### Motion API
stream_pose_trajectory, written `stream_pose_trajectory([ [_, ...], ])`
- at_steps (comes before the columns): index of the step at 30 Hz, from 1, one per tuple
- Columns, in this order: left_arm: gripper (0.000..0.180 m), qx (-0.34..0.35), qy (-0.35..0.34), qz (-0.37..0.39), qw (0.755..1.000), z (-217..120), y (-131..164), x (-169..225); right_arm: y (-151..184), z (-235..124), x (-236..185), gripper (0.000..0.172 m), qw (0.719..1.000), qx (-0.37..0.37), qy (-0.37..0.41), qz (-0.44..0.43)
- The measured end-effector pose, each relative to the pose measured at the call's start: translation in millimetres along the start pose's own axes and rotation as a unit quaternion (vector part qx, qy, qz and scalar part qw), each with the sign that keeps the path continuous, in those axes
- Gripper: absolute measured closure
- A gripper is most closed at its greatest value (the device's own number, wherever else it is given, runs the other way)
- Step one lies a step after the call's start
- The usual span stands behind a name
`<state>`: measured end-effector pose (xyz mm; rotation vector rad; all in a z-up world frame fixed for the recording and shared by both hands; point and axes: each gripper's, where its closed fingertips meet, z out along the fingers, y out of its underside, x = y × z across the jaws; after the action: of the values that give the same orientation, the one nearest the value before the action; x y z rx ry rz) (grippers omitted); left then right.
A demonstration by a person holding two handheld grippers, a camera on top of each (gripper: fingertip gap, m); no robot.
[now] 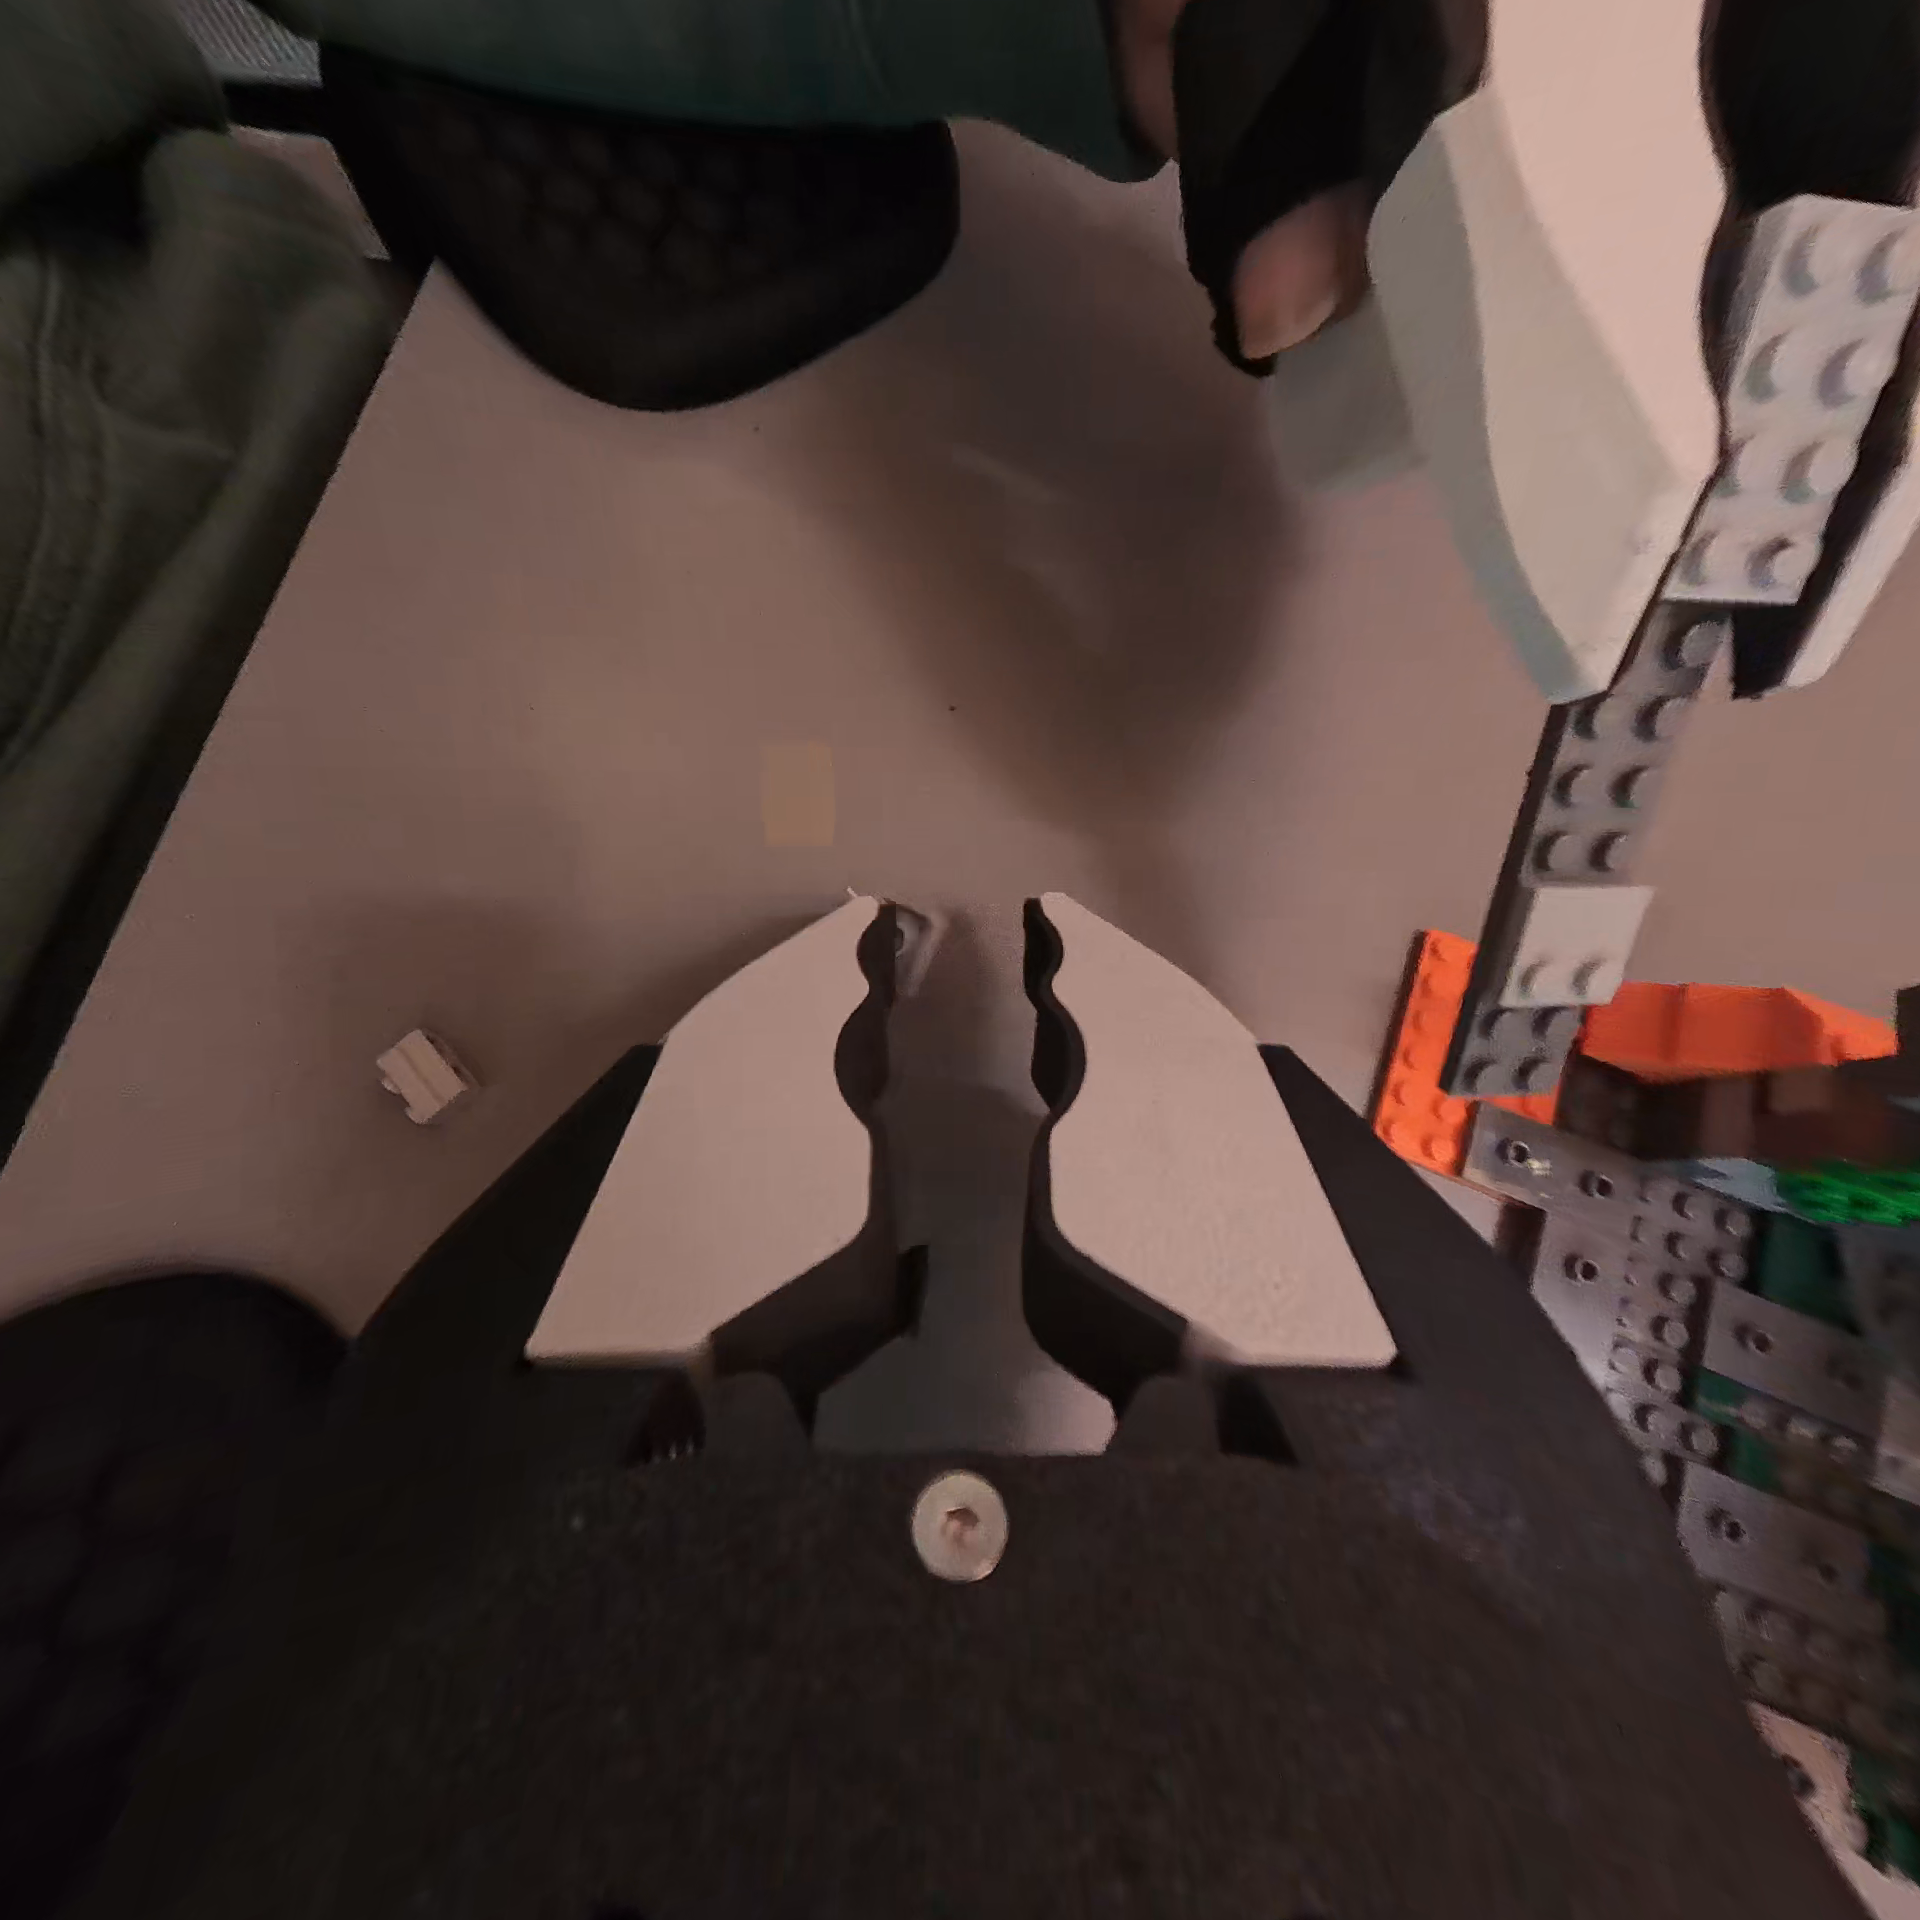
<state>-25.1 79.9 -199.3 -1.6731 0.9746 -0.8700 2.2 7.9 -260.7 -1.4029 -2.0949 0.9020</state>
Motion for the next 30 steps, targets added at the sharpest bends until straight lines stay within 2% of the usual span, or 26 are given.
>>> stream_pose_trajectory([
  [4,0.163,-0.008,0.006,0.004,1.0,2.5,2.6,3.4,-10.9,-7.4,-2.2,0.141,0.999,0.034,-0.011,0.012],
  [6,0.163,-0.009,0.014,0.008,1.0,2.3,2.1,6.6,-22.6,-18.4,2.4,0.142,0.997,0.077,-0.002,0.017],
  [8,0.163,-0.004,0.024,0.015,1.0,1.4,-0.2,11.0,-34.4,-36.3,18.9,0.148,0.991,0.128,0.045,0.02],
  [10,0.163,0.001,0.038,0.024,0.999,1.1,-2.4,17.2,-34.2,-51.2,39.7,0.15,0.983,0.15,0.105,0.03],
  [12,0.163,0.003,0.053,0.035,0.998,1.9,-2.5,24.0,-25.8,-53.4,49.5,0.146,0.981,0.138,0.129,0.036],
  [16,0.163,-0.001,0.072,0.057,0.996,3.4,-0.6,34.3,-18.9,-37.7,45.5,0.139,0.987,0.108,0.113,0.033],
  [17,0.163,0.0,0.075,0.06,0.995,3.3,-1.0,35.8,-18.1,-34.7,43.6,0.143,0.988,0.104,0.109,0.029],
  [18,0.163,-0.001,0.078,0.062,0.995,3.0,-1.2,37.3,-18.0,-33.9,43.0,0.154,0.988,0.102,0.11,0.023],
  [23,0.162,0.028,0.065,0.068,0.995,1.4,-10.9,35.5,-24.3,-40.9,45.0,0.155,0.985,0.123,0.114,0.027],
  [25,0.151,0.032,0.066,0.073,0.995,1.6,-12.5,37.3,-27.3,-42.8,46.6,0.155,0.984,0.13,0.121,0.026],
  [27,0.149,0.024,0.066,0.081,0.994,5.0,-9.6,39.6,-29.9,-41.8,46.1,0.155,0.983,0.135,0.12,0.026],
  [30,0.163,0.016,0.057,0.093,0.994,9.0,-6.4,40.5,-29.5,-36.3,44.2,0.155,0.985,0.125,0.121,0.015],
])
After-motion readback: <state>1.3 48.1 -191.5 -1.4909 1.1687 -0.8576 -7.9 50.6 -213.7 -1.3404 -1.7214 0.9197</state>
